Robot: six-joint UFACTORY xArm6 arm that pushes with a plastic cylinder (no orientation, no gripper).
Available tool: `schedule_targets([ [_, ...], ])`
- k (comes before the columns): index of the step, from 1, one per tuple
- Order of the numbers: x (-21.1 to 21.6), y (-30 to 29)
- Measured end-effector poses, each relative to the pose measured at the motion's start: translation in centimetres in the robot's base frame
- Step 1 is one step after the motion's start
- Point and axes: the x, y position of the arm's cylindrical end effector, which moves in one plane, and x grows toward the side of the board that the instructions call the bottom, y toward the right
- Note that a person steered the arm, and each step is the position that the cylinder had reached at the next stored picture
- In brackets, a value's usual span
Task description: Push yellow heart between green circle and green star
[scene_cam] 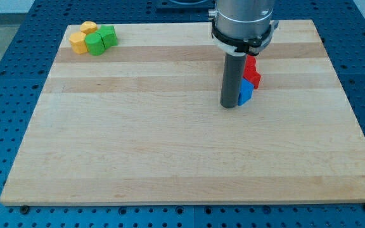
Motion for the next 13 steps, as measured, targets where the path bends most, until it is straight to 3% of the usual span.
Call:
schedule_targets([
  [2,3.1,0.0],
  [7,2.5,-0.5],
  [9,-1.4,-4.5],
  [11,-8.0,-9.0],
  [13,-8.8,-9.1],
])
